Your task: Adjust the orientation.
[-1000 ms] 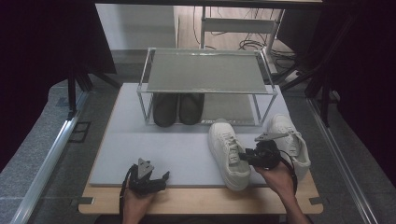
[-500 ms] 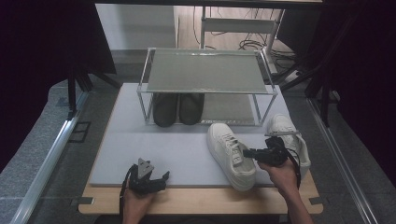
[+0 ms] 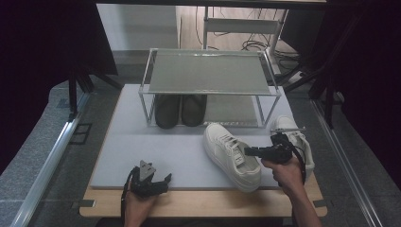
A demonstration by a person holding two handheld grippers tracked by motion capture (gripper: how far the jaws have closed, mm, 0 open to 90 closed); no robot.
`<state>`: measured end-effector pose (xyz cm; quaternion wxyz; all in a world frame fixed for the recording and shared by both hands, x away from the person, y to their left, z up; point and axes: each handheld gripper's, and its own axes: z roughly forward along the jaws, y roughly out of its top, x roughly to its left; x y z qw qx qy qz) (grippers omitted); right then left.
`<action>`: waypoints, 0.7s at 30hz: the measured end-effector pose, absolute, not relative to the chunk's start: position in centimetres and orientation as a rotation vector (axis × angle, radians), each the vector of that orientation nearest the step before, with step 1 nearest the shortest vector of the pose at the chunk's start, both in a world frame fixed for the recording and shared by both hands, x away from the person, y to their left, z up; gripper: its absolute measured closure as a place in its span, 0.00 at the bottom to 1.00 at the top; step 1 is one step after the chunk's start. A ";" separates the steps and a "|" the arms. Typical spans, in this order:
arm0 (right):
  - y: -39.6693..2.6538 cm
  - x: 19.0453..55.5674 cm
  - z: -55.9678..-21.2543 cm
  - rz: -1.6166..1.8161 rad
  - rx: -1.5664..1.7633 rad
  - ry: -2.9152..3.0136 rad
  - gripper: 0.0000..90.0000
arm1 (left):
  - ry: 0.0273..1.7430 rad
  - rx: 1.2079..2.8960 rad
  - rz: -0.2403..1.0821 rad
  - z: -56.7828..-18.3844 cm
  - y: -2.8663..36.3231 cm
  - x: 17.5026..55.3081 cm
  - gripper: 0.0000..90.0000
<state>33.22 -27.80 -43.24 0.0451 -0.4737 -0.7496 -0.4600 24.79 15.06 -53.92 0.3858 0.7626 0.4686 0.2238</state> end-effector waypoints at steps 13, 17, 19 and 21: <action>-27.4 34.1 -39.9 -1.494 -1.367 -2.185 0.90 | 1.190 1.945 0.572 -53.9 15.1 24.8 0.16; -27.1 34.6 -38.6 -1.517 -1.336 -2.166 0.90 | 1.190 1.944 0.572 -53.9 15.1 24.8 0.16; -26.9 34.8 -38.1 -1.527 -1.322 -2.160 0.90 | 1.190 1.944 0.572 -53.9 15.1 24.8 0.16; -26.8 35.0 -37.6 -1.536 -1.311 -2.150 0.90 | 1.191 1.942 0.573 -53.9 15.1 24.8 0.16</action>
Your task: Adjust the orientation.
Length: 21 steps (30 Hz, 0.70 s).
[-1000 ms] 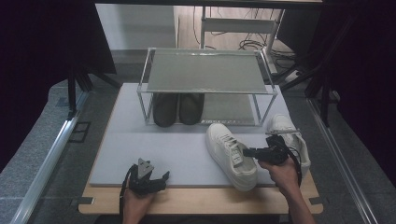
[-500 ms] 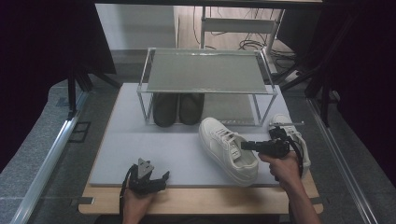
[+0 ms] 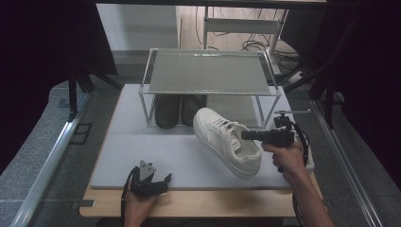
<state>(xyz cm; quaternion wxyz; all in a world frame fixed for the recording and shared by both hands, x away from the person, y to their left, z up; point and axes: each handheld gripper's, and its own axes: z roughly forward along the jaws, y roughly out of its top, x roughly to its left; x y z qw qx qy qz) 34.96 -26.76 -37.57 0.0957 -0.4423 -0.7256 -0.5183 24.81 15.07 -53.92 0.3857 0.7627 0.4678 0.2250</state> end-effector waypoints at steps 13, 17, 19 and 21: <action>-25.9 36.4 -34.2 -1.606 -1.253 -2.088 0.90 | 1.191 1.942 0.572 -53.9 15.1 24.8 0.16; -25.7 36.9 -33.3 -1.612 -1.248 -2.072 0.90 | 1.191 1.943 0.572 -53.9 15.1 24.8 0.16; -25.6 37.1 -32.9 -1.613 -1.245 -2.066 0.90 | 1.191 1.943 0.572 -53.9 15.1 24.8 0.16; -25.4 37.5 -32.4 -1.611 -1.249 -2.061 0.90 | 1.191 1.945 0.570 -53.9 15.1 24.8 0.16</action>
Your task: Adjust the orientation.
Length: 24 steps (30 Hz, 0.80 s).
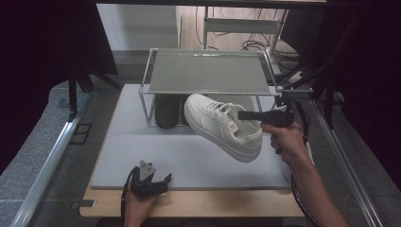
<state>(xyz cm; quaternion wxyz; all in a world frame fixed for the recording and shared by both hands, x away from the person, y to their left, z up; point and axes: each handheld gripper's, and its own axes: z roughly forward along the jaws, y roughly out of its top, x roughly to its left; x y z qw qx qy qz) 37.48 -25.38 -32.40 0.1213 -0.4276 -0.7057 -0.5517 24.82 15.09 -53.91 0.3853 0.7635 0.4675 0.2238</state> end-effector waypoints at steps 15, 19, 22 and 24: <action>-24.0 40.3 -29.2 -1.621 -1.264 -2.034 0.91 | 1.192 1.941 0.569 -53.9 15.1 24.8 0.16; -23.9 40.7 -28.6 -1.635 -1.264 -2.023 0.91 | 1.192 1.941 0.570 -53.9 15.1 24.8 0.16; -23.7 41.0 -28.1 -1.651 -1.272 -2.017 0.91 | 1.193 1.940 0.570 -53.9 15.1 24.8 0.16; -23.5 41.3 -27.8 -1.662 -1.281 -2.016 0.91 | 1.193 1.940 0.570 -53.9 15.1 24.8 0.16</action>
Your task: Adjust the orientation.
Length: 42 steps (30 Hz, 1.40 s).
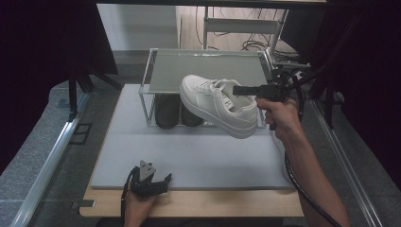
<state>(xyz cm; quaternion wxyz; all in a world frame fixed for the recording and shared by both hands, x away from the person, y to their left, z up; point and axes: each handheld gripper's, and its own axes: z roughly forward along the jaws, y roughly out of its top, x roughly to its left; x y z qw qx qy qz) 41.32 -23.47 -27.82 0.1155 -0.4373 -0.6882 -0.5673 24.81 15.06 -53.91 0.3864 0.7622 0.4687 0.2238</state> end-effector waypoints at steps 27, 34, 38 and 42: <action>-19.1 49.7 -30.8 -1.821 -1.635 -1.838 0.91 | 1.193 1.938 0.573 -53.9 15.0 24.8 0.16; -18.6 50.2 -31.4 -1.846 -1.679 -1.915 0.89 | 1.194 1.938 0.575 -53.9 15.0 24.8 0.16; -18.7 50.3 -31.4 -1.841 -1.643 -1.945 0.80 | 1.195 1.937 0.576 -53.9 15.0 24.8 0.16; -18.8 50.3 -31.2 -1.815 -1.618 -2.009 0.64 | 1.197 1.935 0.574 -53.9 15.0 24.8 0.16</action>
